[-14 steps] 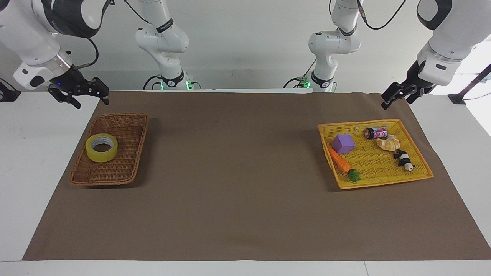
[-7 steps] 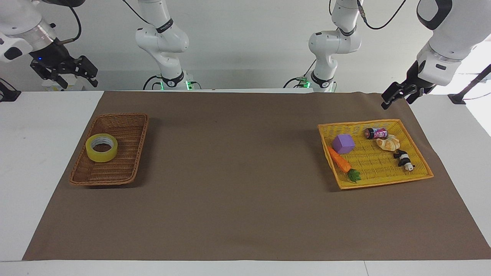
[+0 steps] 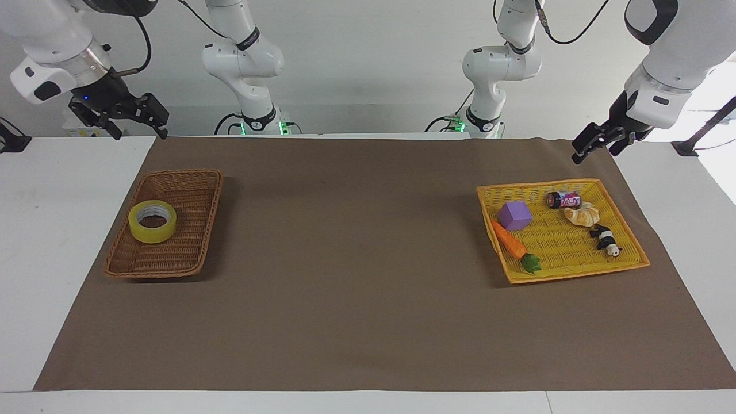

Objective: Move tape to another basket

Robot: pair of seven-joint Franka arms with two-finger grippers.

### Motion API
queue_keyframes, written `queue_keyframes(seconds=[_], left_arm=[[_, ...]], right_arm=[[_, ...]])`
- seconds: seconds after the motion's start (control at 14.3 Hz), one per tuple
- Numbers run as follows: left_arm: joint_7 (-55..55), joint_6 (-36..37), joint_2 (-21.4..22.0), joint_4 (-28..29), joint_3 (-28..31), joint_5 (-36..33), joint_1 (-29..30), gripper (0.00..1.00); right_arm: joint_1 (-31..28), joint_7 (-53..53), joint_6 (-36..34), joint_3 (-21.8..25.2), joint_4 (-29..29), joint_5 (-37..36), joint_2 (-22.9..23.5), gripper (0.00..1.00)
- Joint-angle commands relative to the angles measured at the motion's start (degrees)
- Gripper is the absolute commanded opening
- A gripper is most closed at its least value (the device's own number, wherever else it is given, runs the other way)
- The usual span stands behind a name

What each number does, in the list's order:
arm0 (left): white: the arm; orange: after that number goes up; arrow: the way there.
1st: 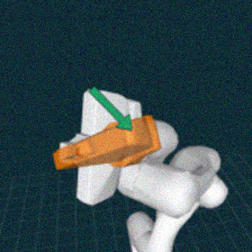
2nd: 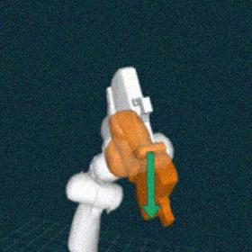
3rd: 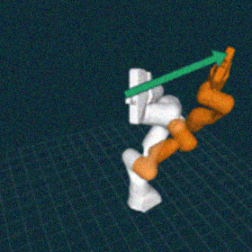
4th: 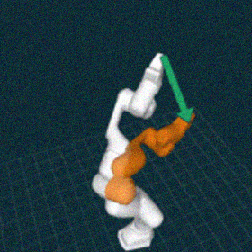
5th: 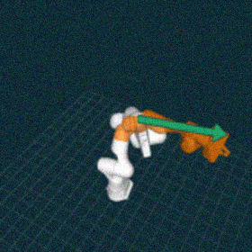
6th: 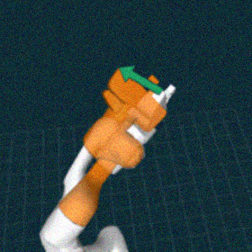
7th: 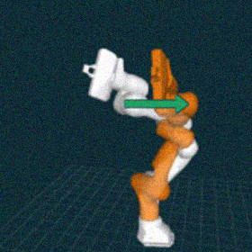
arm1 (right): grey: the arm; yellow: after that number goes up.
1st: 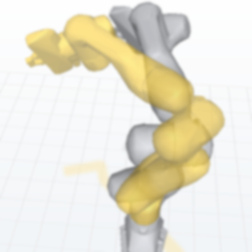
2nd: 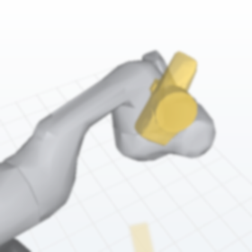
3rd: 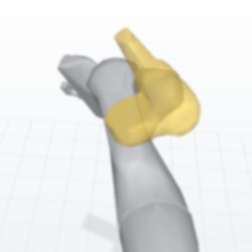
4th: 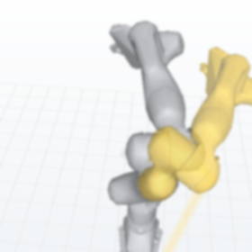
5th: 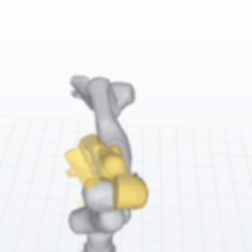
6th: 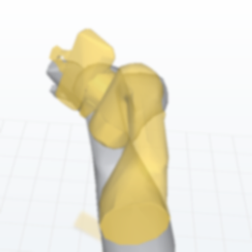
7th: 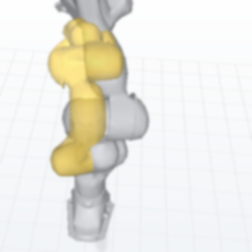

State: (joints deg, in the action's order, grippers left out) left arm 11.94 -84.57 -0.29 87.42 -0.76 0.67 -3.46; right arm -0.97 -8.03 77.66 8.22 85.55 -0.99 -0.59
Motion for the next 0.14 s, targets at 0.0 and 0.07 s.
queue_keyframes(seconds=[0.0, 0.07], left_arm=[[-0.25, -0.60, 0.82, 1.09, -0.73, -0.84, 0.82, 1.00], [-0.25, -0.60, 0.82, 1.09, -0.73, -0.93, 0.82, 1.00]], right_arm=[[0.53, 0.20, -1.11, 0.66, -1.35, -1.56, 0.76, 1.00], [0.53, 0.20, -1.11, 0.66, -1.35, -1.56, 0.76, 1.00]])
